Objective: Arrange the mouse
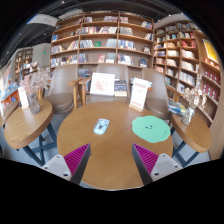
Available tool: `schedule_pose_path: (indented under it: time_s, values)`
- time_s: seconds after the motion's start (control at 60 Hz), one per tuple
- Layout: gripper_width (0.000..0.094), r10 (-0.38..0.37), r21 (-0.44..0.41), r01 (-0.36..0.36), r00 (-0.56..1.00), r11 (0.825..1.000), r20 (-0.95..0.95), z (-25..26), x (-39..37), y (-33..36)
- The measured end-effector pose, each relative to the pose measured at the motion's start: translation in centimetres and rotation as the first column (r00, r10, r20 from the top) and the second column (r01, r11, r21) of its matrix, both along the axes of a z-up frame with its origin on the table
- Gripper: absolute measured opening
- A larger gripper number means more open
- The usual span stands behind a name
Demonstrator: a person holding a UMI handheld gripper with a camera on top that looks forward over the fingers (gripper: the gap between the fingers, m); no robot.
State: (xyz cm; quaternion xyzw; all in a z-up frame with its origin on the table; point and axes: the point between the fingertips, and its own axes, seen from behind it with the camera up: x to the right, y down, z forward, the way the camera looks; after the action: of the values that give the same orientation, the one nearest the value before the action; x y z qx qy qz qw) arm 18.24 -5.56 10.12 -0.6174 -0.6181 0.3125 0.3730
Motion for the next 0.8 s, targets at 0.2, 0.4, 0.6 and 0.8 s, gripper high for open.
schedule_pose_path:
  time_s: [0.2,0.4,0.6,0.8]
  values:
    - [0.0855,0.048,-0.036,-0.046,0.998,0.998,0.048,-4.3,-4.0,-3.9]
    - [0.0854,0.033,-0.062,-0.03,0.998,0.998,0.058,-7.1,-9.1,-5.2]
    - [0.0854,0.001,-0.082,0.007,0.995,0.997,0.097,-9.7,-14.1,-5.0]
    - [0.0856,-0.003,-0.121,0.018,0.992,0.992,0.124,-11.3,-18.5,-5.3]
